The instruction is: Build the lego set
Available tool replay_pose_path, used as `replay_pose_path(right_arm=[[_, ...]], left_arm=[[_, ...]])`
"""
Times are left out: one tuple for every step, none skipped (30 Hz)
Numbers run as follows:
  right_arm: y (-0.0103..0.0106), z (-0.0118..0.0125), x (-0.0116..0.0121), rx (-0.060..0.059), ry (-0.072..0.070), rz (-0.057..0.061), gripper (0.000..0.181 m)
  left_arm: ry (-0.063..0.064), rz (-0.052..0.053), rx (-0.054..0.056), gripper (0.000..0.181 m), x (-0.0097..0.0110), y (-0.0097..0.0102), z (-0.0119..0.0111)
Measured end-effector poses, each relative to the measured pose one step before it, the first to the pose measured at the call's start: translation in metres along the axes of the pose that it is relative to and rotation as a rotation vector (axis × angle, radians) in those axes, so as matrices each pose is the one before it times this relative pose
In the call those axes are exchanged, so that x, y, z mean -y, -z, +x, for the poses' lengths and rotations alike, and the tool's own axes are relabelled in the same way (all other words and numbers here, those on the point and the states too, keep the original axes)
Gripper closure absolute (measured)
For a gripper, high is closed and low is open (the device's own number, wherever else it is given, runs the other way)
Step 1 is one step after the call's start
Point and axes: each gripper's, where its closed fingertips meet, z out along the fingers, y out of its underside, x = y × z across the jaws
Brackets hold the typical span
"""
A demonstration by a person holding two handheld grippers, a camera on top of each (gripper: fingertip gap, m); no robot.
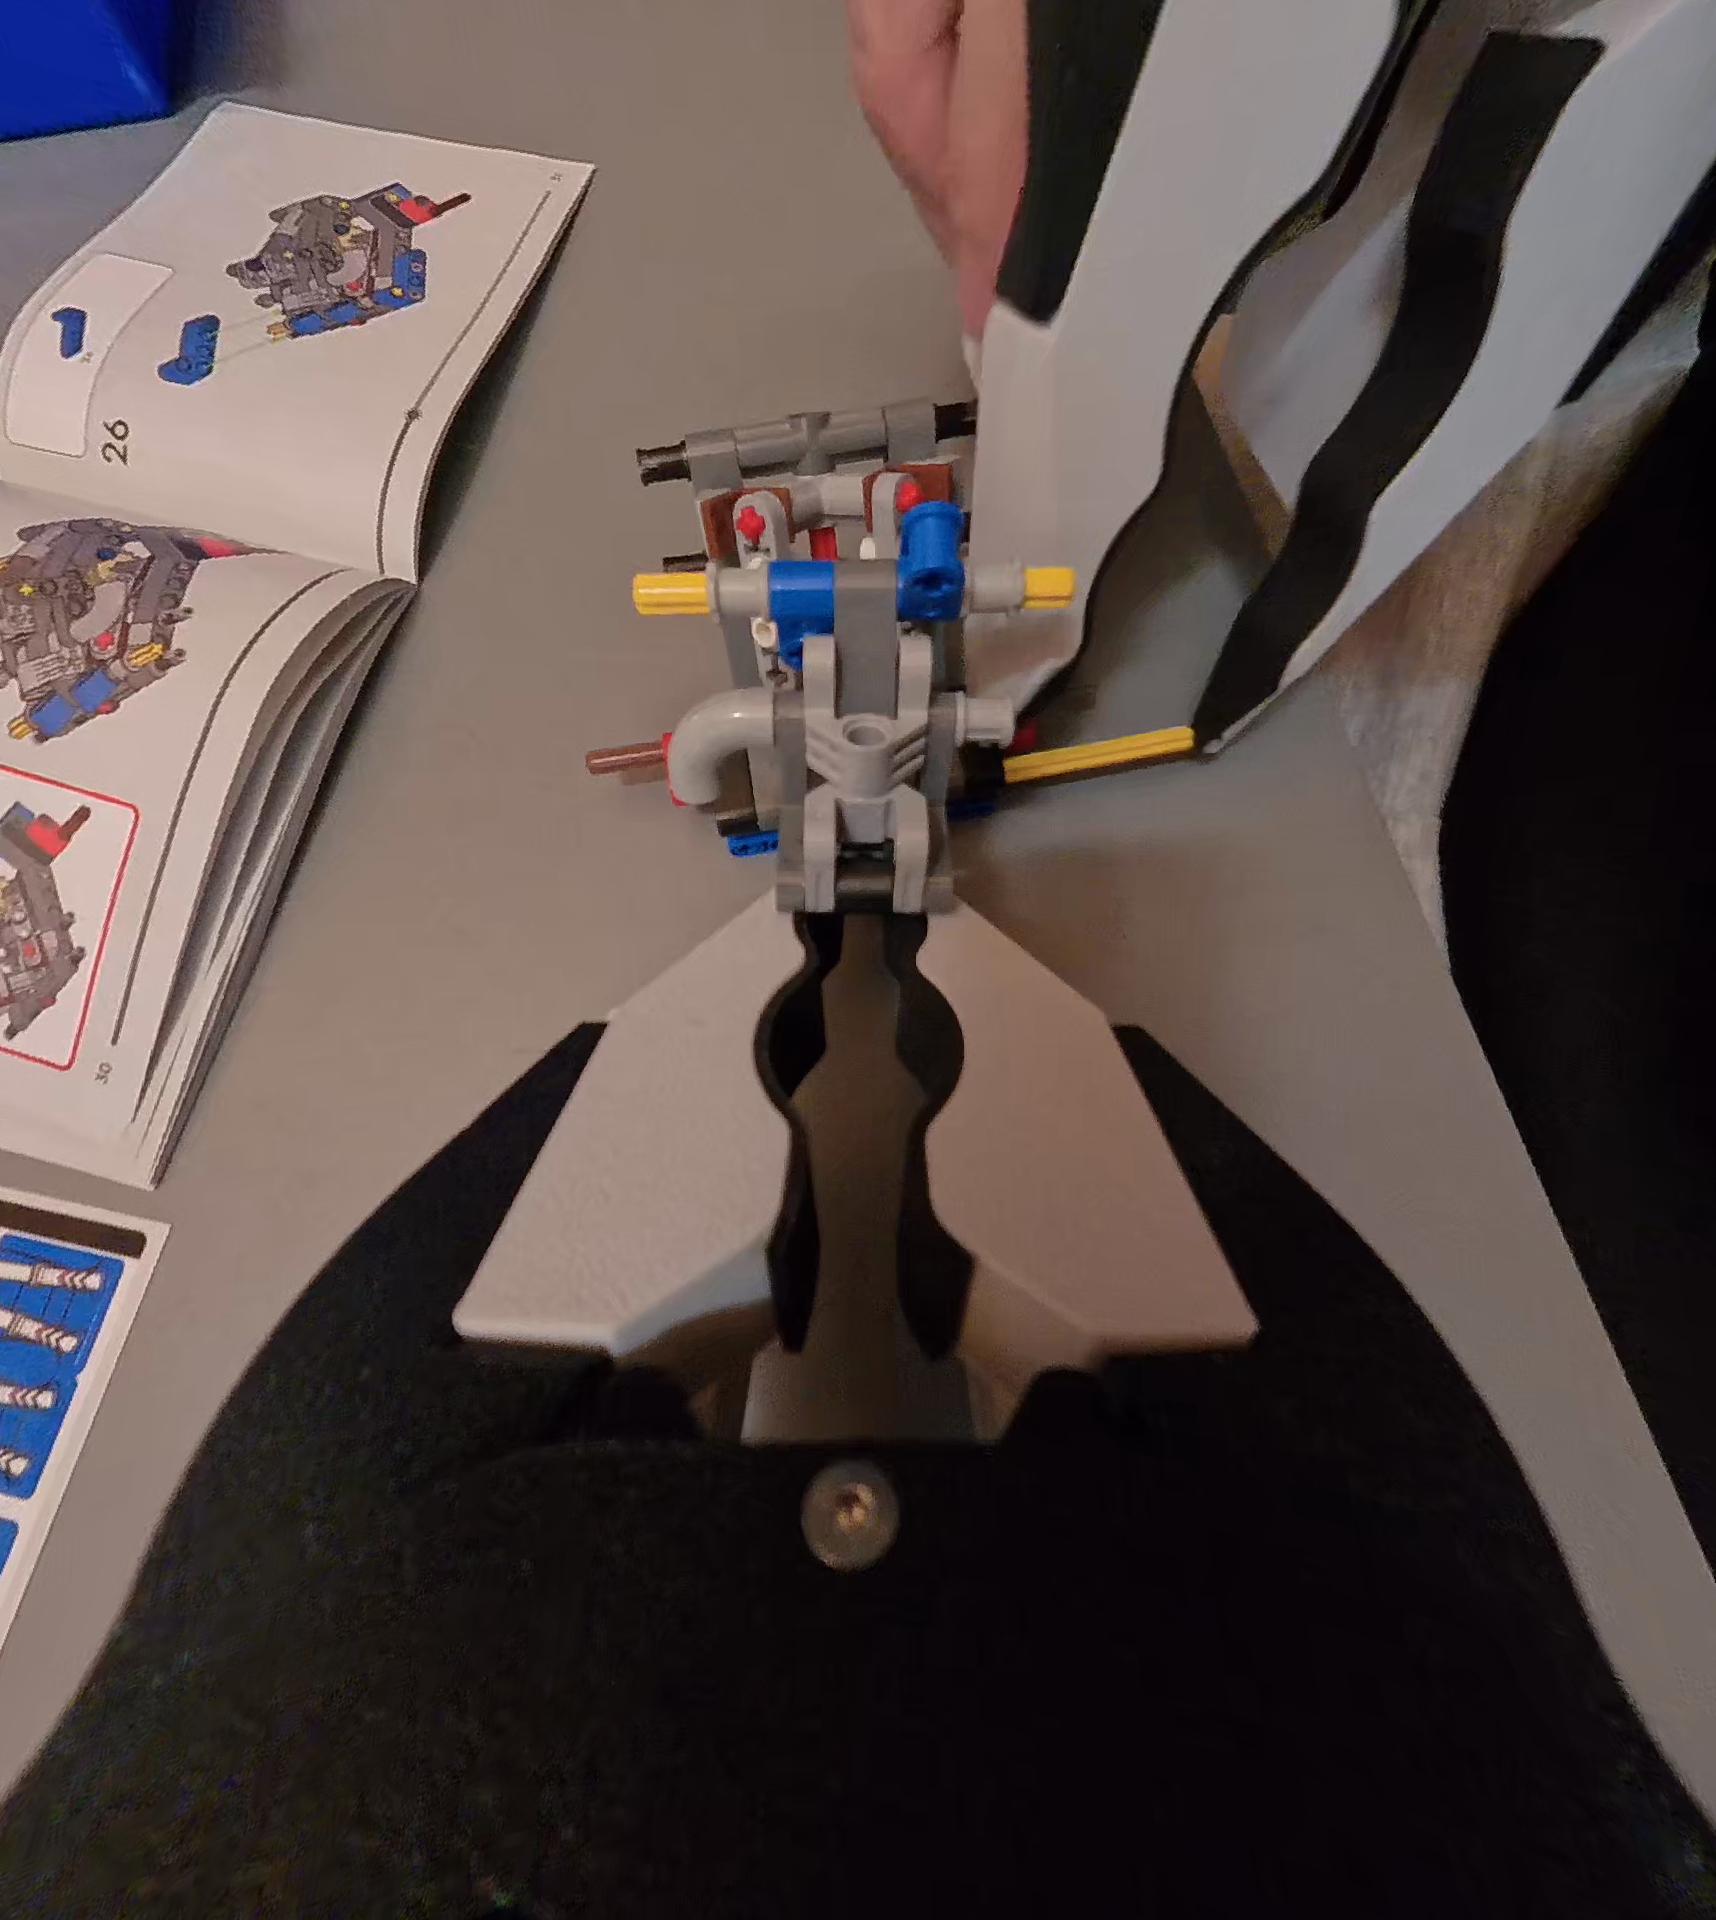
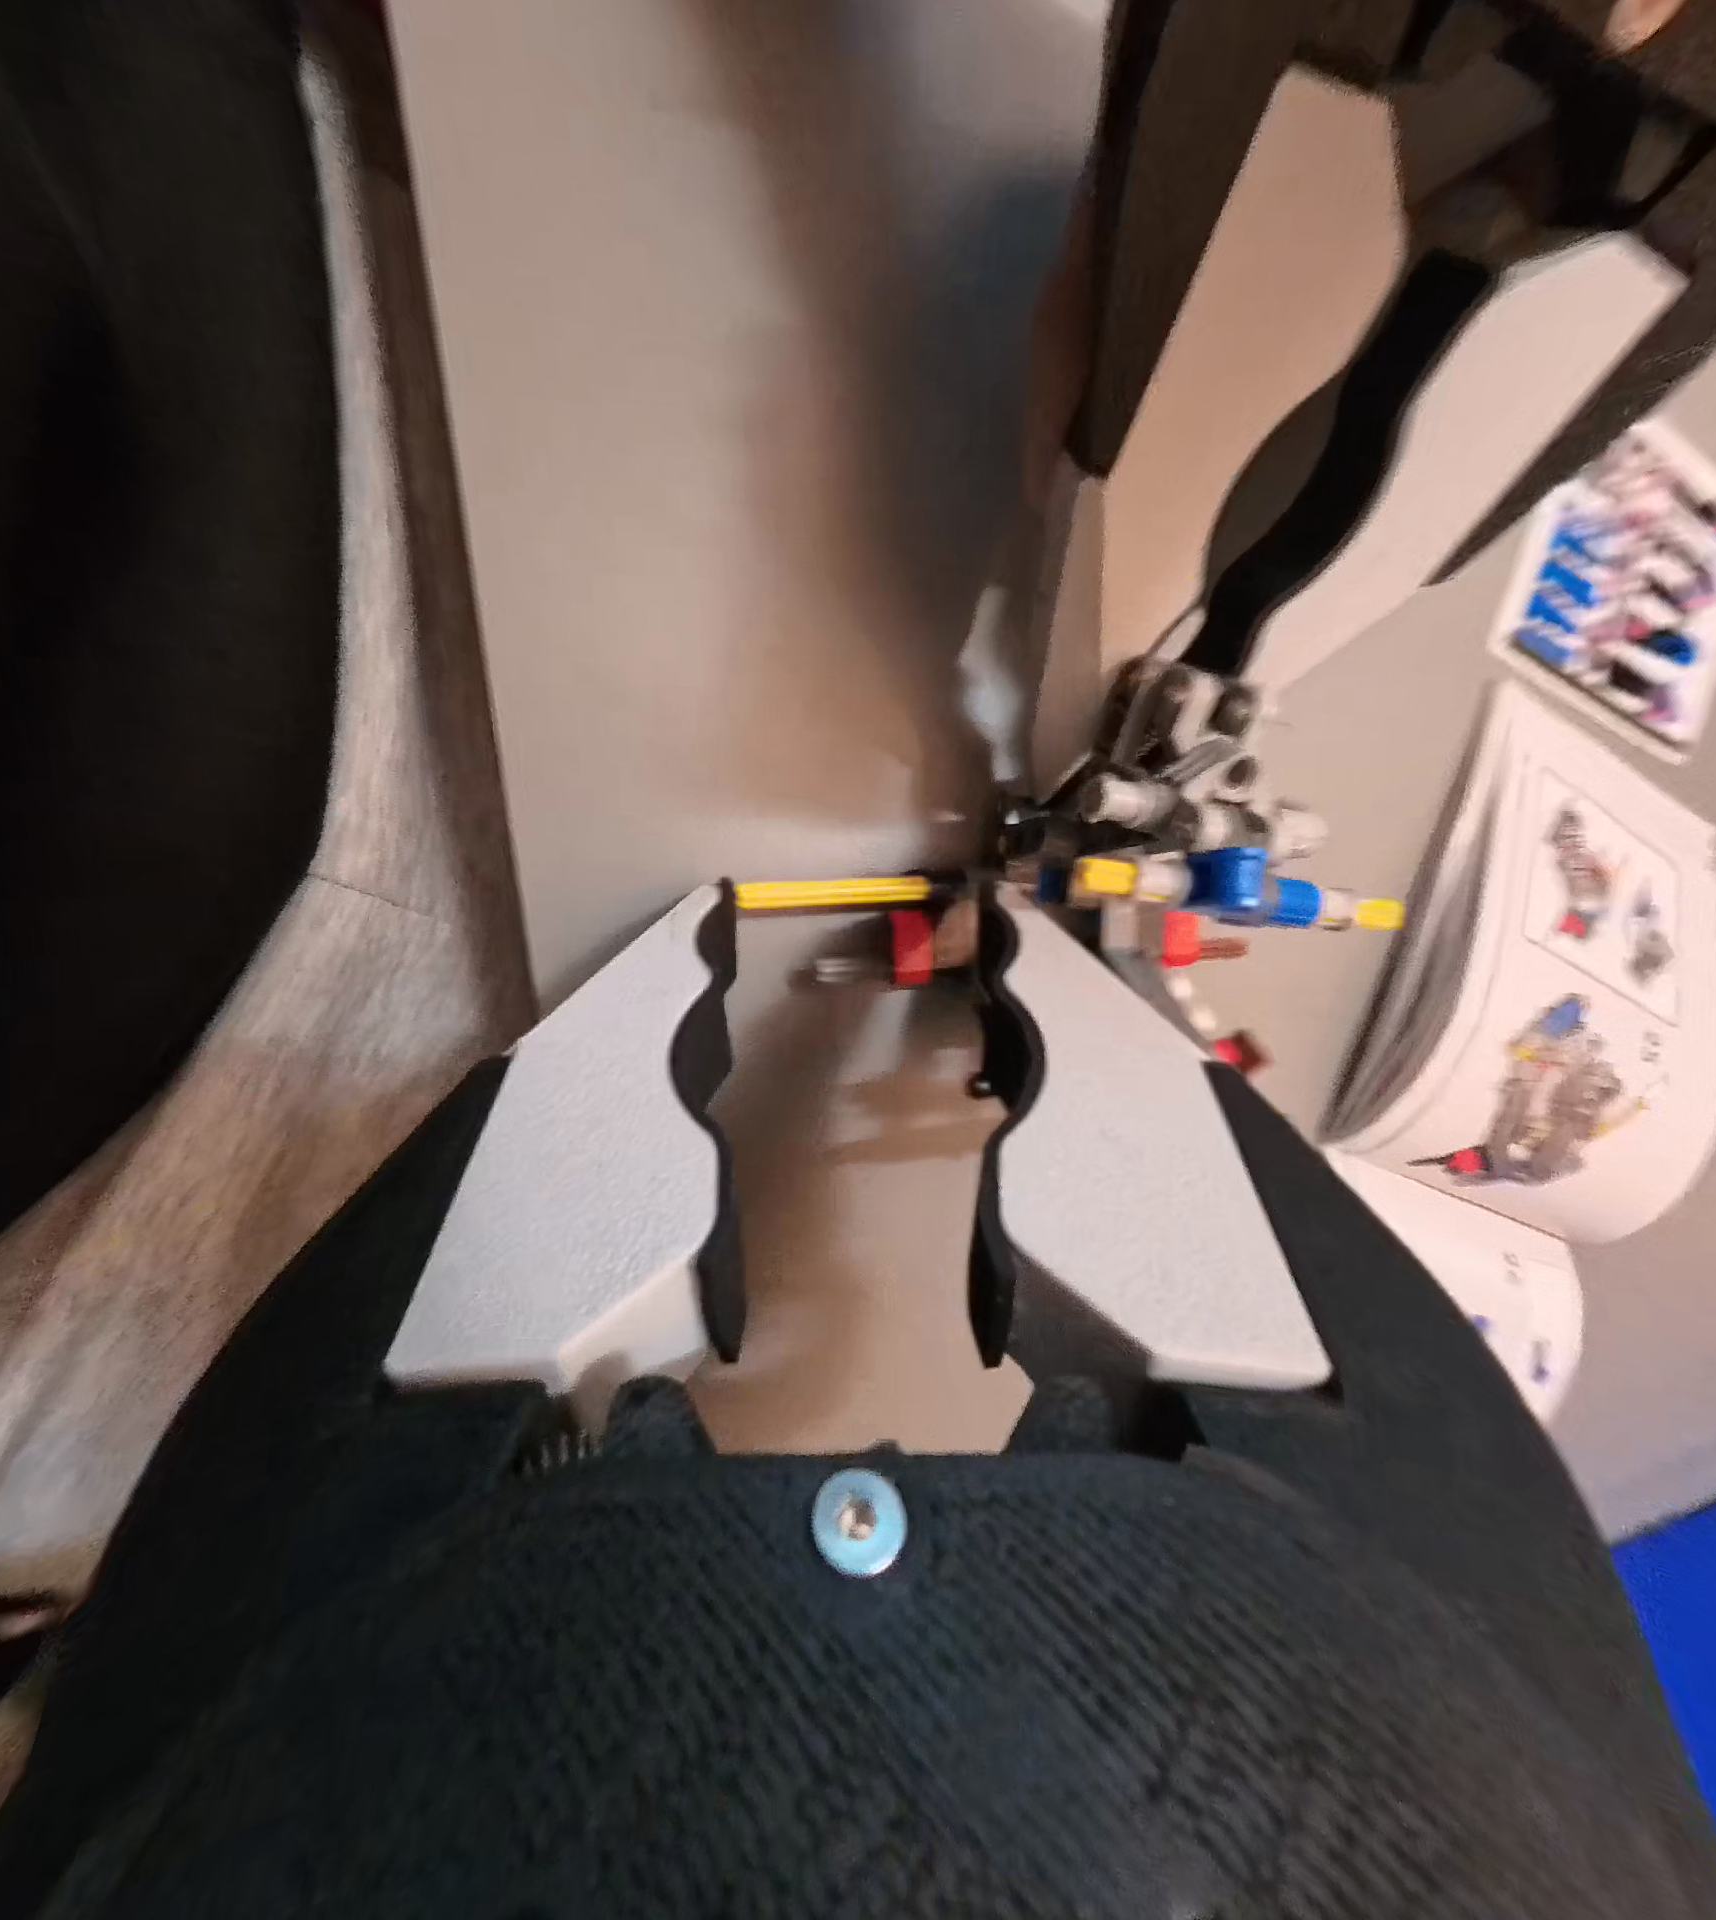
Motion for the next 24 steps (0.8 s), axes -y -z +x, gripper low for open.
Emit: replay_pose_path(right_arm=[[0.00263,0.00474,0.00317,-0.0411,0.0039,0.0177,0.132],[0.0019,0.00229,0.00185,-0.0175,-0.0008,0.0119,0.13],[0.00044,0.00078,-0.00006,-0.0034,-0.0122,0.0029,0.129],[0.00004,-0.00046,-0.00136,0.0048,-0.0084,-0.0058,0.128],[0.00206,0.00112,-0.00237,-0.0094,-0.0004,-0.0113,0.126],[0.00507,0.00437,-0.00158,-0.0283,-0.001,-0.0037,0.125],[0.00747,0.00899,0.00095,-0.0497,-0.0241,0.0185,0.123],[0.00799,0.01093,0.0031,-0.051,-0.0531,0.0386,0.117],[0.00575,0.00786,0.00336,-0.0256,-0.0713,0.0488,0.101],[0.00213,0.00448,-0.00012,-0.003,-0.0631,0.0356,0.082],[-0.0002,0.00429,-0.00609,-0.0046,-0.0335,0.008,0.074],[-0.00114,0.00291,-0.00862,0.0015,-0.0172,0.0047,0.07],[-0.00092,0.00256,-0.00701,0.0067,-0.0218,0.0212,0.069],[-0.00008,0.00218,-0.00347,0.0175,-0.0316,0.046,0.074],[0.00046,0.00075,-0.00051,0.0348,-0.0337,0.0645,0.086],[0.00027,0.0006,-0.00096,0.0418,-0.0341,0.0571,0.1],[-0.00057,0.00194,-0.00351,0.0308,-0.0387,0.0187,0.104],[-0.00162,0.00212,-0.00375,0.0214,-0.0258,-0.0086,0.1],[-0.00256,0.001,-0.00065,0.0192,-0.0051,-0.0014,0.099],[-0.00331,-0.00002,0.00057,0.0201,0.0092,0.0029,0.102],[-0.00426,-0.00132,-0.00118,0.0264,0.0169,-0.0133,0.101],[-0.00454,-0.00127,-0.00312,0.0264,0.0212,-0.0306,0.101],[-0.00413,0.00021,-0.00355,0.0165,0.023,-0.0368,0.102],[-0.00321,-0.00079,-0.00084,0.0215,0.0207,-0.0178,0.102]], left_arm=[[0.0003,0.0012,-0.0023,0.177,0.00012,-0.00018,0.00021],[0.0004,0.0013,-0.0019,0.177,0.00018,-0.00023,0.00025],[-0.0003,0.0003,-0.0004,0.177,-0.00003,-0.00009,0.00003],[-0.0004,-0.0007,0.0004,0.177,0.0001,-0.00002,0.00006],[-0.0007,-0.0007,0.0008,0.177,-0.00005,-0.00001,0.00002],[-0.0011,-0.0003,0.0003,0.177,-0.00007,0.00005,0.00001],[-0.0012,0.0005,-0.0009,0.177,-0.00009,0.00013,0.00004],[-0.0009,0.0015,-0.0016,0.177,-0.0001,0.00009,0.0001],[0.0005,0.0021,-0.0014,0.177,-0.00006,-0.00005,0.00005],[0.0015,0.0014,-0.001,0.177,-0.00002,0.0,0.00002],[0.0006,-0.0001,-0.0001,0.177,-0.00001,0.00001,0.00005],[-0.0001,-0.0013,0.0012,0.177,-0.00005,0.00009,0.00001],[0.0003,-0.0013,0.0024,0.177,0.00001,0.00003,0.00004],[0.0016,-0.0002,0.003,0.177,0.00002,-0.00004,0.00009],[0.0028,0.0008,0.003,0.177,-0.00002,0.00008,0.00008],[0.0028,0.0015,0.0022,0.177,-0.00002,0.0,0.00011],[0.0026,0.0022,0.0003,0.177,-0.00002,-0.00009,0.00026],[0.0022,0.0032,-0.0017,0.177,0.00009,-0.00013,0.00042],[0.0024,0.0046,-0.0027,0.177,0.00009,-0.00015,0.00044],[0.0036,0.0055,-0.0021,0.177,0.00009,-0.00022,0.00025],[0.004,0.0045,-0.0003,0.177,0.00009,-0.00014,0.00021],[0.0004,0.0024,0.0021,0.177,0.00012,-0.00009,0.00026],[-0.0009,0.0012,0.0034,0.177,0.00012,-0.0002,0.00031],[0.0025,0.0008,0.0037,0.177,-0.00004,-0.00004,0.00014]])
